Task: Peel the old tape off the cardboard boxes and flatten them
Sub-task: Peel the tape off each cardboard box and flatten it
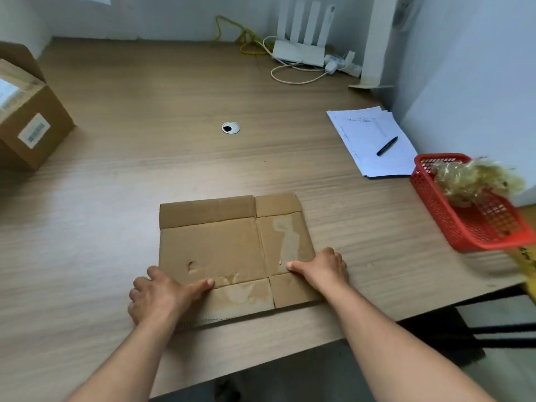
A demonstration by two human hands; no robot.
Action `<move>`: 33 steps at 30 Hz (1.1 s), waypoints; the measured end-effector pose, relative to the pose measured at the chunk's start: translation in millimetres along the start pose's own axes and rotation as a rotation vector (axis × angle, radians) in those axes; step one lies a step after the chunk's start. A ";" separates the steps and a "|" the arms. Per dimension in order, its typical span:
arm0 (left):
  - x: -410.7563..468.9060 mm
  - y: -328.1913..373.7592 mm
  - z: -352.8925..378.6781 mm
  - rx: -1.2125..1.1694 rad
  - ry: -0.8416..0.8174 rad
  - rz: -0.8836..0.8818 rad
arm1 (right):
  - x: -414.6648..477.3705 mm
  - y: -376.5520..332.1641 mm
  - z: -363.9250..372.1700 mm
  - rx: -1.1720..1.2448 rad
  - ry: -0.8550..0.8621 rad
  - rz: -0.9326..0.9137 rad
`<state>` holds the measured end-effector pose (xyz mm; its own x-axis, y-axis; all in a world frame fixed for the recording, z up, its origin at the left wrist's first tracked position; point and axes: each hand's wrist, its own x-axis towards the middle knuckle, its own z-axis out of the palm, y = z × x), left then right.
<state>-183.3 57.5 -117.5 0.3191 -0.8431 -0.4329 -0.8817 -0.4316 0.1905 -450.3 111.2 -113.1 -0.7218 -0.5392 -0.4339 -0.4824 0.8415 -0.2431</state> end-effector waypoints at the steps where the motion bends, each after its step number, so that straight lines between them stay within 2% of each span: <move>1: -3.8 1.1 0.2 -0.004 -0.001 0.000 | -4.1 8.6 -1.1 0.039 -0.008 0.011; 7: -77.7 23.0 29.1 -0.170 0.000 0.124 | -25.4 92.9 -29.2 0.258 0.025 -0.004; 11: -141.8 52.7 52.4 -0.229 -0.100 0.310 | -37.7 176.5 -72.4 0.375 0.208 -0.057; 15: -218.0 89.1 72.8 -0.236 -0.102 0.511 | -54.7 267.3 -111.4 0.398 0.400 -0.058; 18: -282.4 113.6 92.2 -0.231 -0.054 0.663 | -69.4 338.5 -135.2 0.420 0.500 -0.013; 23: -386.5 146.0 139.3 -0.200 -0.073 0.914 | -95.3 461.3 -174.4 0.457 0.662 0.069; 33: -550.5 218.9 221.7 -0.101 -0.184 1.214 | -143.2 652.1 -222.5 0.567 0.862 0.360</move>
<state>-629.1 498.3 -32.9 -0.7494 -0.6607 -0.0437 -0.5392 0.5705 0.6195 -771.9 729.6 -16.5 -0.9865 0.0853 0.1400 -0.0341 0.7286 -0.6841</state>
